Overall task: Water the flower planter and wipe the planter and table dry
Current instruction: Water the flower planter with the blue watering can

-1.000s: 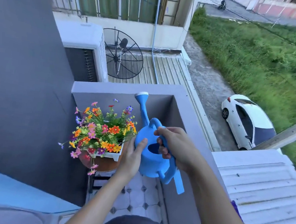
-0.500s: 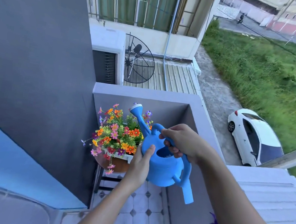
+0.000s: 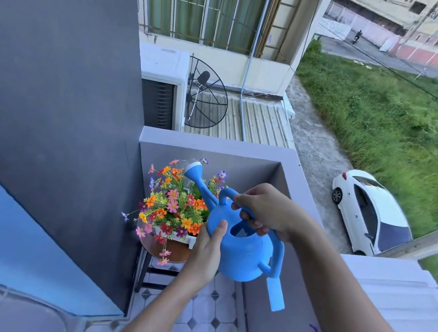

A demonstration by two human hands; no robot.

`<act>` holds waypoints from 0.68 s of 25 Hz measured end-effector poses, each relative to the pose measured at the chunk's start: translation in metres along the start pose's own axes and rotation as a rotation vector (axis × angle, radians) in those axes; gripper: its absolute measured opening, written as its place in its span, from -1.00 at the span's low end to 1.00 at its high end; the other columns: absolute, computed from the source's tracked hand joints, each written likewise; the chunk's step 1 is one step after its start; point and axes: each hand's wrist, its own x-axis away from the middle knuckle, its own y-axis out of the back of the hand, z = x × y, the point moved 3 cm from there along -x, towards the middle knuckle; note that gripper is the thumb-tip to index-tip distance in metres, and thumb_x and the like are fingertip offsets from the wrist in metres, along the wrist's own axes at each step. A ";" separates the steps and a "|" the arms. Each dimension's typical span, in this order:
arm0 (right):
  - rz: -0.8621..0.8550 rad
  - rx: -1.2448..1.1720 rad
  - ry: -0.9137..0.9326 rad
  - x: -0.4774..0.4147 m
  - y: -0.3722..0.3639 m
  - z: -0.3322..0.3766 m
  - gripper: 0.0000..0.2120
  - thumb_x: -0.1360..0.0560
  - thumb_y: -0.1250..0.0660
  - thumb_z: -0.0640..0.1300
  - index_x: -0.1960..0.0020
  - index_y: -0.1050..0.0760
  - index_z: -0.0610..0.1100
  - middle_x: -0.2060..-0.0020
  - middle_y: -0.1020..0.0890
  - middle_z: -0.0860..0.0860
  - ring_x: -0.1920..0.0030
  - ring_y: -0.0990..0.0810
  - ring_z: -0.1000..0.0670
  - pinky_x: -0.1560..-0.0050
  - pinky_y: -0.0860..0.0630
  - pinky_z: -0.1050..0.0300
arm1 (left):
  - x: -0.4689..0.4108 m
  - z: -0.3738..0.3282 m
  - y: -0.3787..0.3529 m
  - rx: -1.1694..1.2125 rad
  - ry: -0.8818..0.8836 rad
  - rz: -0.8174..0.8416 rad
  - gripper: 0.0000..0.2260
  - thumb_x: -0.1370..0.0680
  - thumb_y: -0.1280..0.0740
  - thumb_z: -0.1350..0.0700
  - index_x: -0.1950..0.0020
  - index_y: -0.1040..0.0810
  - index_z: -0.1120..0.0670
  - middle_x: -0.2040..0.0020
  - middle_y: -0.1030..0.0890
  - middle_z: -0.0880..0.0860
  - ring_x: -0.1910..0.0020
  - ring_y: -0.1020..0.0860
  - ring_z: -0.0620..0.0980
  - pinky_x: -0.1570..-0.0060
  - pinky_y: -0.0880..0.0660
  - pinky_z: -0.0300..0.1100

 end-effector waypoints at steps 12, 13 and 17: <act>0.059 0.119 -0.003 0.020 0.003 0.005 -0.72 -0.60 -0.25 -0.17 -0.03 -0.59 -0.40 0.35 -0.43 -0.14 0.53 -0.24 0.00 0.51 -0.22 0.25 | 0.023 0.009 -0.013 0.019 -0.006 -0.006 -0.68 -0.50 -0.17 -0.36 -0.20 -0.33 -0.30 -0.26 -0.50 -0.15 -0.27 -0.48 -0.10 -0.32 -0.42 0.15; 0.067 0.126 0.000 0.022 0.003 0.003 -0.72 -0.60 -0.25 -0.17 -0.02 -0.59 -0.39 0.35 -0.43 -0.15 0.54 -0.25 0.00 0.52 -0.22 0.25 | 0.026 0.011 -0.015 0.017 -0.003 -0.026 -0.63 -0.44 -0.18 -0.41 -0.17 -0.35 -0.31 -0.27 -0.50 -0.13 -0.27 -0.48 -0.08 -0.31 -0.43 0.16; 0.087 0.147 0.010 0.028 0.006 -0.006 -0.72 -0.59 -0.26 -0.17 -0.01 -0.59 -0.39 0.35 -0.43 -0.15 0.53 -0.25 -0.01 0.52 -0.23 0.25 | 0.036 0.022 -0.025 0.026 0.001 -0.046 -0.50 -0.44 -0.17 -0.41 -0.32 -0.34 -0.25 -0.33 -0.46 -0.10 -0.31 -0.46 -0.07 -0.32 -0.42 0.16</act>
